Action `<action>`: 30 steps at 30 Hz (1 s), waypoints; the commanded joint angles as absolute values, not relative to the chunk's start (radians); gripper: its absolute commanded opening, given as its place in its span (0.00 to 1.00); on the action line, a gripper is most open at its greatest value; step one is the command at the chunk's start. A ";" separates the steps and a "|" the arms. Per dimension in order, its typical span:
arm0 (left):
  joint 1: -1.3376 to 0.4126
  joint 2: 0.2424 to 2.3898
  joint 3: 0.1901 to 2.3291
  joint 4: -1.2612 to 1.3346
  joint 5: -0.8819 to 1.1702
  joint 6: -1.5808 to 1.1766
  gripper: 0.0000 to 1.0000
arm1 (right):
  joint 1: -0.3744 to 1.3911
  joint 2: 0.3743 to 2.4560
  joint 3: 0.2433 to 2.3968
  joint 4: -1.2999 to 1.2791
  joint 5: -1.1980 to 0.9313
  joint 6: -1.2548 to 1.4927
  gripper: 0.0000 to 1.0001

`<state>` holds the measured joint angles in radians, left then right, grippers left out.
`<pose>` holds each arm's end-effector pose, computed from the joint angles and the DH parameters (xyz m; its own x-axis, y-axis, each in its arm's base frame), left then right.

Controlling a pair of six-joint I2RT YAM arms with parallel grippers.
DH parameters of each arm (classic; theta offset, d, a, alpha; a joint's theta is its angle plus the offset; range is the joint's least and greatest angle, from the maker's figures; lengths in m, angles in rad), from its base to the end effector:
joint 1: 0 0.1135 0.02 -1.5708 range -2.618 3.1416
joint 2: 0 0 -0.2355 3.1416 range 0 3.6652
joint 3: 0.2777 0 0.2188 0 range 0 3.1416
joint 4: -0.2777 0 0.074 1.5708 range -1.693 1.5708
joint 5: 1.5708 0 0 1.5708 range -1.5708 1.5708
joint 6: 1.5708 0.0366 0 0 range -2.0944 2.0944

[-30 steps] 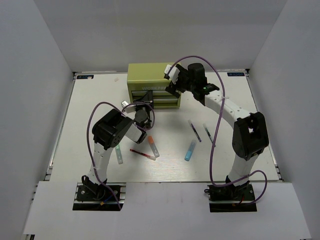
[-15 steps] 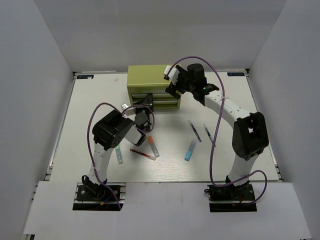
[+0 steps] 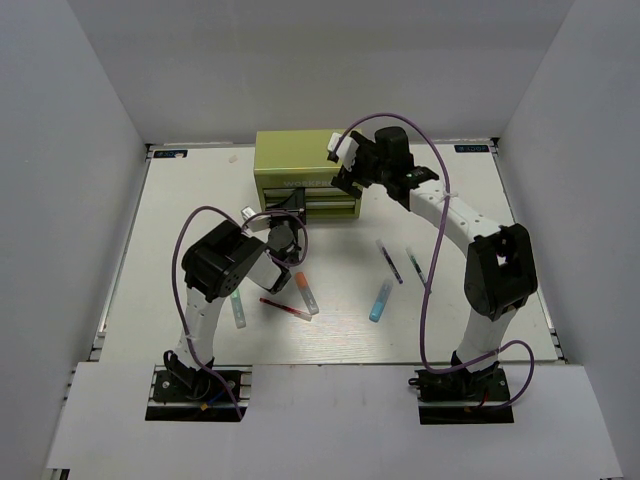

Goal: Sort the stationery into containers
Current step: Open the drawer at the corner of the board.

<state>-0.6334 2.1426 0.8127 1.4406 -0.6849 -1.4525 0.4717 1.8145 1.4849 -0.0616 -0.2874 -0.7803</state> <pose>0.3019 -0.1930 0.1328 0.0585 -0.9971 -0.0479 0.0827 0.0527 -0.9952 0.3482 0.1893 0.2891 0.2294 -0.6403 -0.7330 -0.7145 0.4006 -0.5735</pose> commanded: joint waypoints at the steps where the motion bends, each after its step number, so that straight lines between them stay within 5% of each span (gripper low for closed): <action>1: -0.640 2.105 0.752 1.812 -0.741 -1.417 0.00 | 0.474 1.841 1.528 -0.179 -0.313 -0.796 0.90; 20: -0.667 2.045 0.680 1.812 -0.698 -1.417 0.00 | 0.474 1.887 1.562 -0.198 -0.285 -0.805 0.90; 30: -0.707 1.916 0.473 1.812 -0.660 -1.417 0.00 | 0.472 1.901 1.572 -0.203 -0.252 -0.778 0.90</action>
<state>-0.6971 1.9533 0.5468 1.4422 -0.6369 -1.4578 0.4728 1.8599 1.5620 -0.1246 -0.2729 -0.8165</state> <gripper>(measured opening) 0.253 0.897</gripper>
